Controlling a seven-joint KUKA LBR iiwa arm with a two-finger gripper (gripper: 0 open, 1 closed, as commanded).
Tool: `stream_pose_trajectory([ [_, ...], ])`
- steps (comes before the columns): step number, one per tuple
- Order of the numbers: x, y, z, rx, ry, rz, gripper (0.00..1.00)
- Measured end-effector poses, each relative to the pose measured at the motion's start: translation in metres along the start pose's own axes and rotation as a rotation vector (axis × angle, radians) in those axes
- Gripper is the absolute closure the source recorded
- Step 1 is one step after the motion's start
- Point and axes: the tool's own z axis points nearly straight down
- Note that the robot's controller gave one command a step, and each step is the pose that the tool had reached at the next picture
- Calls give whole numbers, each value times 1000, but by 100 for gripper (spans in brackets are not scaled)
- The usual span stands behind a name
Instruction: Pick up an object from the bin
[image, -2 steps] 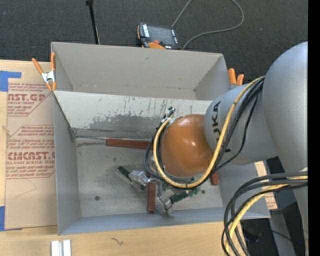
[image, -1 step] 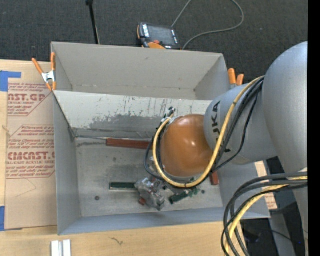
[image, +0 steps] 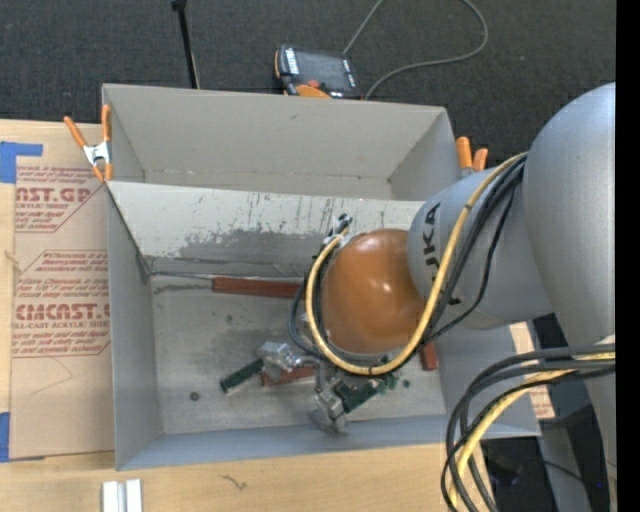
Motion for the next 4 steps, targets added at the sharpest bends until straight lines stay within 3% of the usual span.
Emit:
stream_pose_trajectory([
  [1,-44,-22,2,-2,8,69,0],
  [2,-43,-21,1,-4,11,70,100],
  [3,-53,-45,-164,3,1,116,100],
  [4,-52,-44,-159,-3,9,115,0],
])
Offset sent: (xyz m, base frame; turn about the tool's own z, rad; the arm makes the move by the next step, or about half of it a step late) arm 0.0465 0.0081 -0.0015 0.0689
